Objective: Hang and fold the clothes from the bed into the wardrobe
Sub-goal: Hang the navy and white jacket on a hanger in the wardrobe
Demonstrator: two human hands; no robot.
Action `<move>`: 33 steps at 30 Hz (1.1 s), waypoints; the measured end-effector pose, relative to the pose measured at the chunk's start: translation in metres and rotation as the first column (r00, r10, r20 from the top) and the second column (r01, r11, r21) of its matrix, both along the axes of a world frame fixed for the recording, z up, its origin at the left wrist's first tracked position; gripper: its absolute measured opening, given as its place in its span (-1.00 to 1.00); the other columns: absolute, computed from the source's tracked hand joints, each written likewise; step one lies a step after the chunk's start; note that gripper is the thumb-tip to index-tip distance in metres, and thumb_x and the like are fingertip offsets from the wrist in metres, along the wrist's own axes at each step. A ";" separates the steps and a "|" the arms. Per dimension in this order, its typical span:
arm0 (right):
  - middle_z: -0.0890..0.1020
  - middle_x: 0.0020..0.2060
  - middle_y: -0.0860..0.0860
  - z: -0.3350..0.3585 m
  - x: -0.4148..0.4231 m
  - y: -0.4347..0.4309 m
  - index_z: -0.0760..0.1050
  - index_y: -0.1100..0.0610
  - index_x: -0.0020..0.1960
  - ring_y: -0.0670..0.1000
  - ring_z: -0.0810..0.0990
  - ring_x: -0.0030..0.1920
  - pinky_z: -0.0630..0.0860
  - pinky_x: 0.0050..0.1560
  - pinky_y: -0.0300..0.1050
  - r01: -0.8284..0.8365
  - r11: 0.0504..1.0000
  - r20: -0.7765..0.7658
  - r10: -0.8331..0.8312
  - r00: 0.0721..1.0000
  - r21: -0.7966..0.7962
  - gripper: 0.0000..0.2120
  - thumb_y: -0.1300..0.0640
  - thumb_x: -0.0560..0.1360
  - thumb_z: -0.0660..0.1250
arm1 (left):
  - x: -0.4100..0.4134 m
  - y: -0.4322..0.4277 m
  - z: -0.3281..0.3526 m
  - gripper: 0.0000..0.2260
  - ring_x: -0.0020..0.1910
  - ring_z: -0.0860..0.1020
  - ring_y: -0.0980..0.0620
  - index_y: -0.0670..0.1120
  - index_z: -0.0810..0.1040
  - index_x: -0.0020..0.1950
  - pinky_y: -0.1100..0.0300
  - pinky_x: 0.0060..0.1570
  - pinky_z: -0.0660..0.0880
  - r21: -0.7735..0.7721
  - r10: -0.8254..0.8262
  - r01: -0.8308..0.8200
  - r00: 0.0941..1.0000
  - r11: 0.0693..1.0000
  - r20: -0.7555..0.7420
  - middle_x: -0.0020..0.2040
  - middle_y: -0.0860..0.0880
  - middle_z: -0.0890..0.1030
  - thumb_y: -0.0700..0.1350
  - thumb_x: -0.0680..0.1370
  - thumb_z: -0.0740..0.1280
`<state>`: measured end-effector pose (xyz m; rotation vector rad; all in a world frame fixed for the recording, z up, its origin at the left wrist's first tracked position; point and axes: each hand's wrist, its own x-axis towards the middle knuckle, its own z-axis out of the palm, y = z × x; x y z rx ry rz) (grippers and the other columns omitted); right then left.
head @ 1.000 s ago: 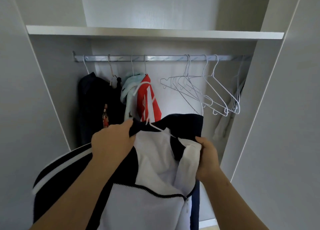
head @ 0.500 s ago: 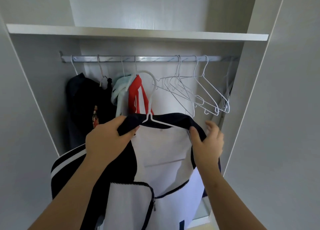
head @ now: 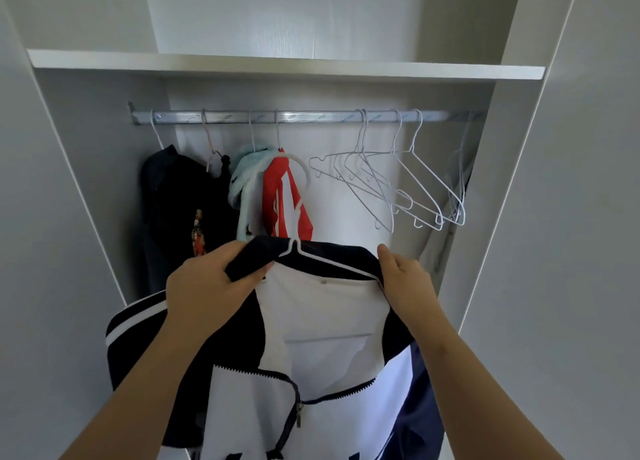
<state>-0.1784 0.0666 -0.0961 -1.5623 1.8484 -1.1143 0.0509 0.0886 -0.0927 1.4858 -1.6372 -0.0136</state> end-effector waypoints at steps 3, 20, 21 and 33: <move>0.46 -0.27 0.06 -0.001 0.001 0.006 0.38 0.18 -0.18 0.16 0.46 -0.08 0.38 0.08 -0.02 -0.004 0.995 -0.211 0.025 0.977 0.099 -0.60 -0.01 0.64 -0.07 | 0.001 0.001 0.000 -0.59 -0.39 0.51 0.20 0.08 0.59 -0.17 0.28 -0.37 0.40 -0.033 -0.020 0.019 1.000 0.999 -0.018 -0.42 0.09 0.55 0.36 0.31 0.18; 0.28 -0.47 0.05 -0.013 -0.007 0.007 0.16 0.16 -0.43 0.05 0.23 -0.40 0.17 -0.36 -0.17 0.197 0.975 -0.066 -0.191 0.979 0.104 -0.58 0.03 0.56 0.08 | -0.015 -0.010 -0.015 -0.95 -0.26 0.43 0.07 -0.11 0.53 -0.08 0.29 -0.31 0.30 0.113 -0.055 0.040 0.989 0.993 0.136 -0.24 0.04 0.45 -0.15 0.51 0.32; 0.26 -0.47 0.04 -0.013 -0.007 0.007 0.15 0.15 -0.43 0.05 0.21 -0.40 0.15 -0.36 -0.16 0.207 0.972 -0.058 -0.201 0.978 0.109 -0.58 0.04 0.55 0.09 | -0.023 -0.007 -0.015 -0.97 -0.28 0.40 0.13 -0.08 0.46 -0.09 0.34 -0.35 0.26 0.181 -0.072 0.070 0.997 0.981 0.006 -0.25 0.05 0.42 -0.19 0.52 0.29; 0.31 -0.42 0.07 -0.018 -0.021 0.013 0.24 0.18 -0.38 0.07 0.27 -0.34 0.22 -0.27 -0.12 0.258 0.954 0.060 -0.269 0.961 0.156 -0.65 0.04 0.53 0.12 | -0.043 -0.007 -0.021 -0.64 -0.12 0.49 0.08 -0.04 0.51 -0.02 0.18 -0.10 0.41 -0.015 -0.128 0.134 0.971 0.991 0.203 -0.10 0.05 0.54 0.23 0.47 0.18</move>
